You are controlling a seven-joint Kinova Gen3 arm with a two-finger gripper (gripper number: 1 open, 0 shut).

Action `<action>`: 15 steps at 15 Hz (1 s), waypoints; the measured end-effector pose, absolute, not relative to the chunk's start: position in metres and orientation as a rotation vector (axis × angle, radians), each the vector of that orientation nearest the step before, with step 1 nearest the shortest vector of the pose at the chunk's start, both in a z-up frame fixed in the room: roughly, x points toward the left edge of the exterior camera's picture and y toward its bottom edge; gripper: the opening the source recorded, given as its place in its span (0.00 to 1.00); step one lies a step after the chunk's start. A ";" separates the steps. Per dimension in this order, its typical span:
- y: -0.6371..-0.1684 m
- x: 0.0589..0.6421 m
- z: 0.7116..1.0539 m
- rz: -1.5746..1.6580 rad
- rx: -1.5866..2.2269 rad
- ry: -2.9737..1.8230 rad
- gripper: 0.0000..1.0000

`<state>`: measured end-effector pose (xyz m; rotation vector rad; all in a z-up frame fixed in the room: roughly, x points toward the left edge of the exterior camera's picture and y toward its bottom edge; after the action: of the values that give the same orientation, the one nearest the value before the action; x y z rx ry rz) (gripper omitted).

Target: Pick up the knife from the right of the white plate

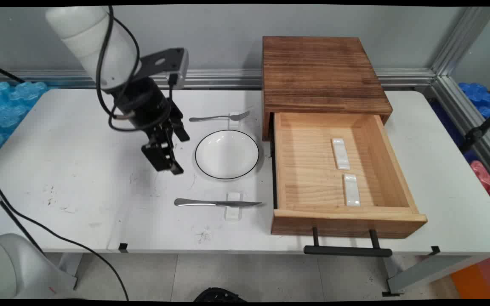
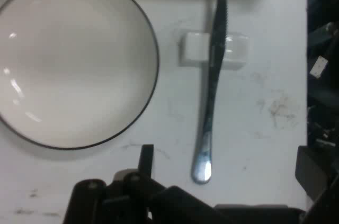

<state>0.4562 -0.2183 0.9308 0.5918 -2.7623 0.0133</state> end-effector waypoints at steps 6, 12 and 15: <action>-0.210 0.434 0.890 0.013 0.557 -2.783 1.00; -0.213 0.415 0.839 0.022 0.520 -2.818 1.00; -0.216 0.405 0.819 0.027 0.500 -2.828 1.00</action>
<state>0.4052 -0.2157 0.8188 0.4999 -2.8277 0.0269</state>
